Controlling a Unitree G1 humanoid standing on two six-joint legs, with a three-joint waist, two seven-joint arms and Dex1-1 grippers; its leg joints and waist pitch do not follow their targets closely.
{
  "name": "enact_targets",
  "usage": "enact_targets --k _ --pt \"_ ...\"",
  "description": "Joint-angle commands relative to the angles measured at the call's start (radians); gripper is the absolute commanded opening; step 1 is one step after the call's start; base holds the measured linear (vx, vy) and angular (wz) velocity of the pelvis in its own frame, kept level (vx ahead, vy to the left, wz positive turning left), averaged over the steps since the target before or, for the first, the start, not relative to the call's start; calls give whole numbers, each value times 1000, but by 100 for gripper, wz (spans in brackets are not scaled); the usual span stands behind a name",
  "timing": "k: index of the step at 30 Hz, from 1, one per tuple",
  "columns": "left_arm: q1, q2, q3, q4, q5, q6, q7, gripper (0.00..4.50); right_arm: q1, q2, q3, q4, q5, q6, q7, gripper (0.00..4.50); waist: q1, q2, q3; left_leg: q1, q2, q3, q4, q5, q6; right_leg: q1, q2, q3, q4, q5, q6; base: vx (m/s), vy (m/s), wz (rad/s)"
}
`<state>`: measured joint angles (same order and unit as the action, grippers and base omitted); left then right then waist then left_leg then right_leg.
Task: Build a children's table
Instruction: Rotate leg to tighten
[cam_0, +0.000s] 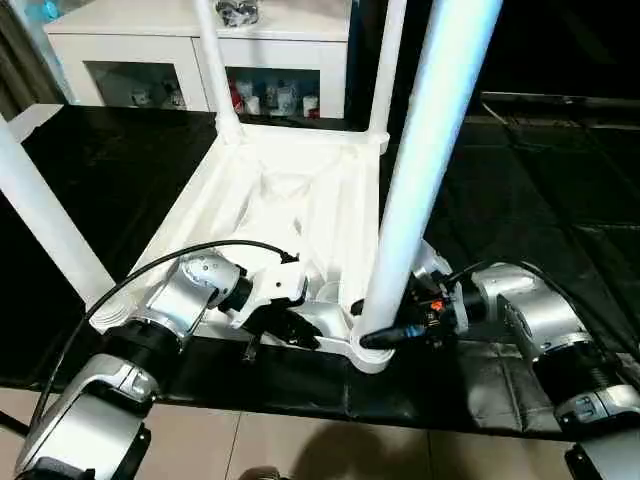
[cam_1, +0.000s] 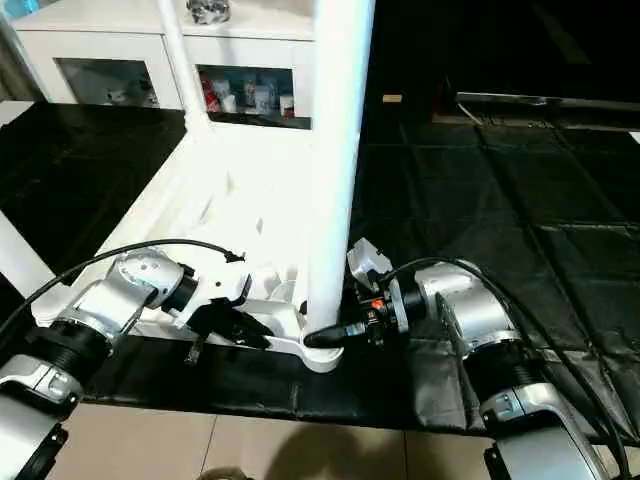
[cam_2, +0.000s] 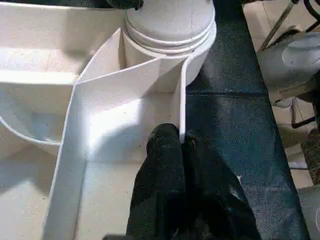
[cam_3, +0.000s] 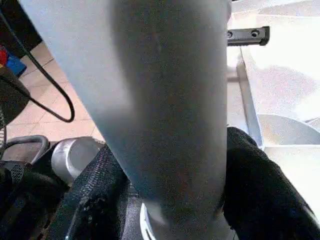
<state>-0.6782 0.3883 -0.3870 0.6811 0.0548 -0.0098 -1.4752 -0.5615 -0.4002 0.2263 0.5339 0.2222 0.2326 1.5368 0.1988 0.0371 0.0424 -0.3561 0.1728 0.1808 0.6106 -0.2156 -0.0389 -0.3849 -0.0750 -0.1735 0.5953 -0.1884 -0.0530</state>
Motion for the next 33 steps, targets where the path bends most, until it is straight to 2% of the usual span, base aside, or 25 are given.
enact_targets --k 1,3,4,5,6,7,9,10,11,12,13,14,15,16,20,22,26,27,28,30,31,33 --pt "-19 -16 12 11 9 37 57 0 10 28 -11 -14 27 24 -27 222 -10 -15 -69 7 92 -34 -68 -69 79 52 -125 93 -75 -256 -81 0 0 0" --pt "-23 -36 28 15 9 69 113 0 25 53 -18 -14 -2 19 -132 221 -12 -13 -67 9 91 -33 -69 -81 67 51 -125 92 -81 -287 -74 0 0 0" --pt "-23 -36 28 15 9 69 113 0 25 53 -18 -14 -2 19 -132 217 -16 -15 -64 8 86 -34 -71 -98 58 53 -125 90 -87 -326 -60 0 0 0" --pt "-27 -58 39 16 7 106 157 0 32 81 -26 -14 -24 30 -225 215 -18 -12 -63 13 83 -31 -71 -110 50 51 -123 89 -95 -369 -43 0 0 0" --pt "-41 -117 64 30 9 169 277 0 21 152 -49 8 -80 90 -463 213 -30 -4 -56 15 84 -34 -75 -126 32 46 -120 86 -102 -403 -38 0 0 0" --pt "-46 -138 73 36 9 192 319 0 16 176 -57 18 -100 115 -547 211 -45 -9 -53 20 80 -39 -80 -159 5 50 -119 77 -113 -458 -20 0 0 0" --pt "-54 -168 86 44 7 220 374 0 9 209 -65 27 -116 135 -629 207 -62 -6 -53 17 76 -43 -80 -184 -12 57 -123 70 -117 -490 -7 -52 5 -9" --pt "-62 -195 101 53 0 240 422 0 5 235 -72 30 -119 144 -675 206 -80 -2 -52 10 77 -47 -80 -207 -15 64 -123 63 -123 -508 11 0 0 0" --pt "-76 -246 130 65 -13 279 505 0 -4 285 -76 42 -135 152 -758 204 -92 -1 -54 23 76 -44 -76 -232 -8 57 -123 61 -136 -510 17 0 0 0" --pt "-76 -246 130 65 -13 279 506 0 -4 285 -76 42 -135 152 -758 204 -99 -2 -52 28 74 -43 -76 -239 -4 56 -124 61 -141 -505 12 0 0 0" --pt "-89 -281 155 78 -21 294 574 0 -14 315 -71 61 -156 147 -822 201 -106 2 -52 29 67 -43 -77 -241 4 60 -121 57 -141 -490 4 0 0 0" --pt "-96 -299 166 86 -22 302 609 0 -20 333 -68 73 -166 143 -859 201 -115 -1 -52 31 65 -41 -77 -243 9 56 -117 58 -144 -492 4 0 0 0" --pt "-107 -314 180 105 -23 294 658 0 -31 351 -73 90 -171 143 -902 199 -117 -3 -53 32 62 -40 -75 -239 13 56 -117 59 -145 -492 4 0 0 0" --pt "-115 -325 193 116 -18 292 693 0 -37 367 -80 97 -179 148 -936 198 -116 -4 -54 28 59 -39 -76 -216 21 58 -115 63 -140 -476 0 0 0 0" --pt "-136 -344 215 135 -6 294 741 0 -54 405 -81 111 -208 146 -1010 195 -111 -8 -56 25 65 -39 -81 -179 40 59 -115 71 -130 -420 -9 0 0 0" --pt "-137 -339 214 130 2 294 741 0 -53 414 -87 111 -205 134 -1005 262 -109 -8 -59 20 68 -39 -82 -156 49 63 -118 76 -122 -379 -20 0 0 0" --pt "-119 -300 196 111 12 276 691 0 -39 390 -97 99 -191 94 -957 274 -106 -8 -59 17 70 -37 -83 -137 59 65 -119 80 -115 -350 -39 0 0 0" --pt "-118 -299 195 110 12 275 688 0 -38 389 -97 98 -190 92 -955 291 -105 -14 -59 18 71 -37 -84 -138 61 64 -121 80 -116 -353 -37 0 0 0" --pt "-98 -266 174 92 16 246 624 0 -21 361 -93 74 -169 76 -887 304 -103 -10 -60 16 70 -38 -84 -133 61 67 -123 82 -115 -353 -38 0 0 0" --pt "-87 -245 163 84 18 240 584 0 -9 335 -86 56 -157 77 -835 315 -103 -12 -60 12 74 -39 -85 -124 75 69 -121 84 -108 -321 -40 0 0 0" --pt "-82 -234 156 81 19 228 561 0 -3 319 -81 47 -156 73 -809 324 -101 -10 -62 15 78 -39 -84 -115 79 66 -122 85 -105 -300 -46 0 0 0" --pt "-69 -204 136 73 22 203 490 0 5 274 -84 33 -151 59 -751 351 -97 -9 -65 10 79 -37 -82 -85 89 68 -122 87 -95 -242 -68 0 0 0"
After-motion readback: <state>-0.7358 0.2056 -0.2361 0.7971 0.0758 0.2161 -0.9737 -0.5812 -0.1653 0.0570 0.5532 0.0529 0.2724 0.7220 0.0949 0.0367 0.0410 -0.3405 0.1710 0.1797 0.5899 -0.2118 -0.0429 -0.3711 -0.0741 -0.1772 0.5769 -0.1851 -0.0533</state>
